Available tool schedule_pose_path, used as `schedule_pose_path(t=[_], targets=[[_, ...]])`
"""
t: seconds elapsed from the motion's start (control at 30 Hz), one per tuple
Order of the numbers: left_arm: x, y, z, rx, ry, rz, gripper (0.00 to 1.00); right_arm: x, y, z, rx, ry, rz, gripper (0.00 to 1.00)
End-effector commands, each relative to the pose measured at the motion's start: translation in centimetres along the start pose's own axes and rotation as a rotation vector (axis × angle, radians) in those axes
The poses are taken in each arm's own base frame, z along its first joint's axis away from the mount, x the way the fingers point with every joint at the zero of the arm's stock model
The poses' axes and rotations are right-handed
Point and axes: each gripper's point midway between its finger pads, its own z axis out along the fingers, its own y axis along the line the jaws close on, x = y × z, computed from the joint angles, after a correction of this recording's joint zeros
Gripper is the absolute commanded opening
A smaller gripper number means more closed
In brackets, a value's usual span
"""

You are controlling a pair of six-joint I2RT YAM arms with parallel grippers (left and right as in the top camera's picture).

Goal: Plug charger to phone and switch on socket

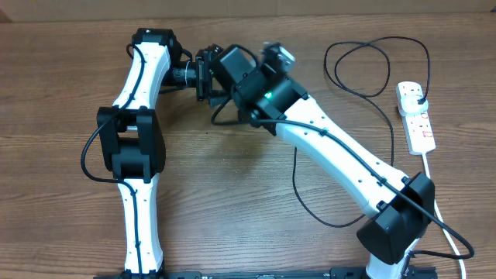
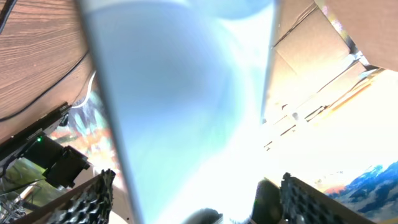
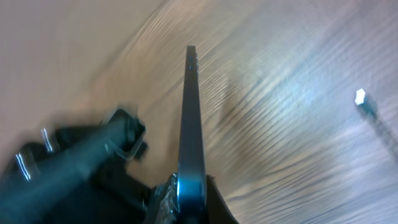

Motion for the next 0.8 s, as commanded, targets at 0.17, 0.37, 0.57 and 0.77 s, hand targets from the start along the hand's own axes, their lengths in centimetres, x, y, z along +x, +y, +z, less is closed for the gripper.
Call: schedule_pose_path(t=[0.17, 0.37, 0.57, 0.77], targets=[[0.3, -0.6, 0.3, 0.006, 0.009, -0.019, 0.70, -0.7, 1.2, -1.4, -0.043, 0.052, 0.579, 0.04], [0.3, -0.6, 0.3, 0.006, 0.008, -0.021, 0.63, -0.2, 1.6, -1.4, -0.050, 0.086, 0.634, 0.04], [0.3, -0.6, 0.3, 0.006, 0.009, -0.033, 0.61, -0.4, 2.6, -1.5, -0.089, 0.090, 0.651, 0.04], [0.4, -0.6, 0.3, 0.006, 0.009, -0.071, 0.52, -0.2, 2.2, -1.4, -0.069, 0.099, 0.747, 0.05]])
